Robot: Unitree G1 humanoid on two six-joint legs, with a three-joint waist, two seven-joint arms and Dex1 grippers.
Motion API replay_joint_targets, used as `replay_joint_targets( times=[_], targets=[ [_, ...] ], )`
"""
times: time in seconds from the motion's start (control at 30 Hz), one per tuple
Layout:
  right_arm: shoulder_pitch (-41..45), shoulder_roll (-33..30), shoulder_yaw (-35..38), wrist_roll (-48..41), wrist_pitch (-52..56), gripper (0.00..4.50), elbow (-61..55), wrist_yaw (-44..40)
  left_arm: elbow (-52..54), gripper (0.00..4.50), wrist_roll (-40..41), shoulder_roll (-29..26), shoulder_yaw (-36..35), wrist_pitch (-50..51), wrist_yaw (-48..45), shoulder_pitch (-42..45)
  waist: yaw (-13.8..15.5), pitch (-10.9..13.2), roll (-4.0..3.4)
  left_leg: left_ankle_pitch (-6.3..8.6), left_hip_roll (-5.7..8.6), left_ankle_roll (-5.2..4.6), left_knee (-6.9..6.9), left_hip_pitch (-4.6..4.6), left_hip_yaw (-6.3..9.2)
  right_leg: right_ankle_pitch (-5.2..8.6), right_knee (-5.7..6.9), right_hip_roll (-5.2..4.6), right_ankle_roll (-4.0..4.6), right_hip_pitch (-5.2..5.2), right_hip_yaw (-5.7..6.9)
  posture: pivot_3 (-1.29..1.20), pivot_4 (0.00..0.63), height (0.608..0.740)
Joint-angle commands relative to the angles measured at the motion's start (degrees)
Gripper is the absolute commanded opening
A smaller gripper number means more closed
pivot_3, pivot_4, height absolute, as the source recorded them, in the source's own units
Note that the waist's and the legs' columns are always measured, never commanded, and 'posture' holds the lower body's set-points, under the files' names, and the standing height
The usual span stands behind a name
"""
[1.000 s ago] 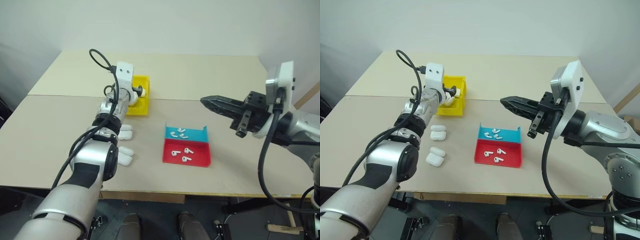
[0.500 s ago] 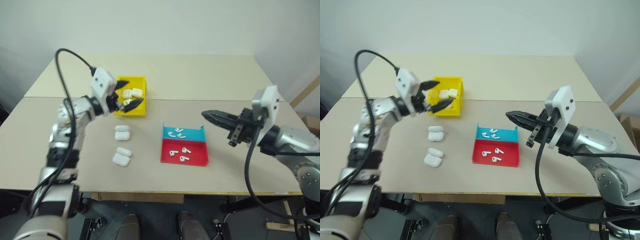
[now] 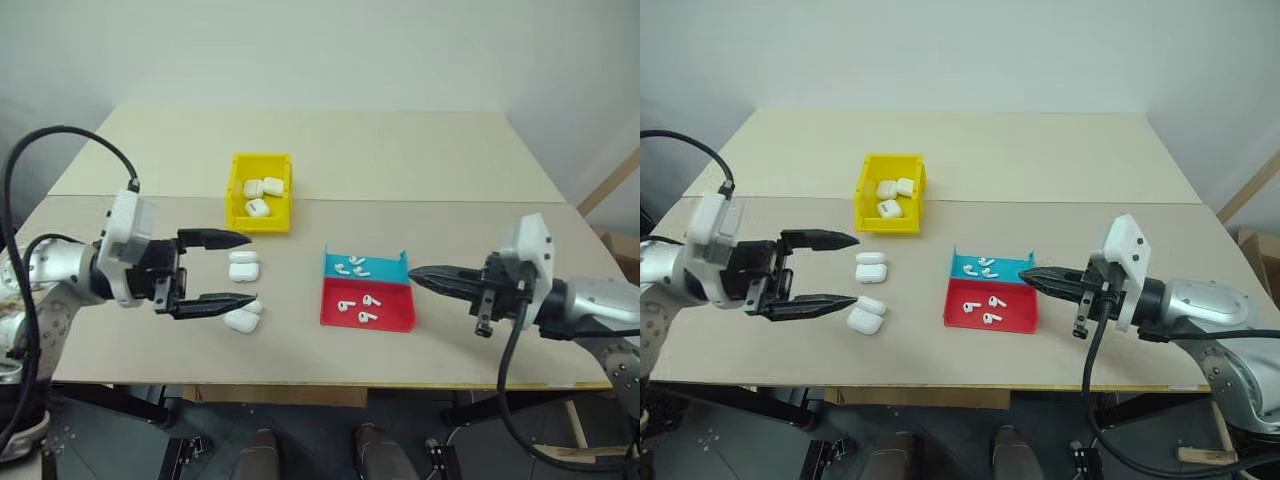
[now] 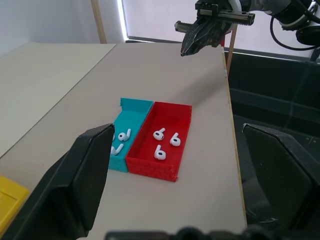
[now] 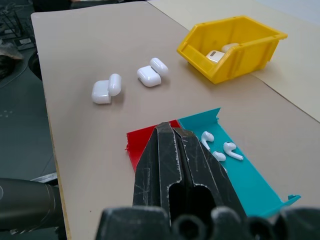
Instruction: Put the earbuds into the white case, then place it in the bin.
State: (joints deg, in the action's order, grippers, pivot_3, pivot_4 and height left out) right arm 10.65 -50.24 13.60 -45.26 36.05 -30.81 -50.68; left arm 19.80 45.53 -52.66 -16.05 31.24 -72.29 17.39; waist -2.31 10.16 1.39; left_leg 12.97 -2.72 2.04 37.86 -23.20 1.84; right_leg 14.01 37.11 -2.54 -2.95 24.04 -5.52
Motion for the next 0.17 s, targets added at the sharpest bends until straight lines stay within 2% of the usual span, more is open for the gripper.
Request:
replay_joint_targets(
  times=[0.03, 0.17],
  targets=[
    [0.79, -0.65, 2.28, -0.51, -1.71, 0.00, -1.21, -1.23, 3.19, 4.44, 2.43, -1.35, -2.77, 1.77, 1.90, -0.84, 0.03, 0.00, 0.01, 0.00, 0.00, 0.00, 0.00, 0.00, 0.00, 0.00, 0.00, 0.00, 0.00, 0.00, 0.00, 0.00, 0.150, 0.740],
    [1.69, -0.50, 1.95, -0.45, -1.59, 0.00, -0.90, -1.88, 4.28, 4.44, 3.72, -1.95, -3.68, 3.49, 3.40, -1.62, -0.04, -0.01, 0.01, 0.00, 0.00, 0.00, 0.00, 0.01, -0.01, 0.00, -0.01, 0.01, 0.01, 0.01, 0.00, 0.00, 0.150, 0.740]
  ],
)
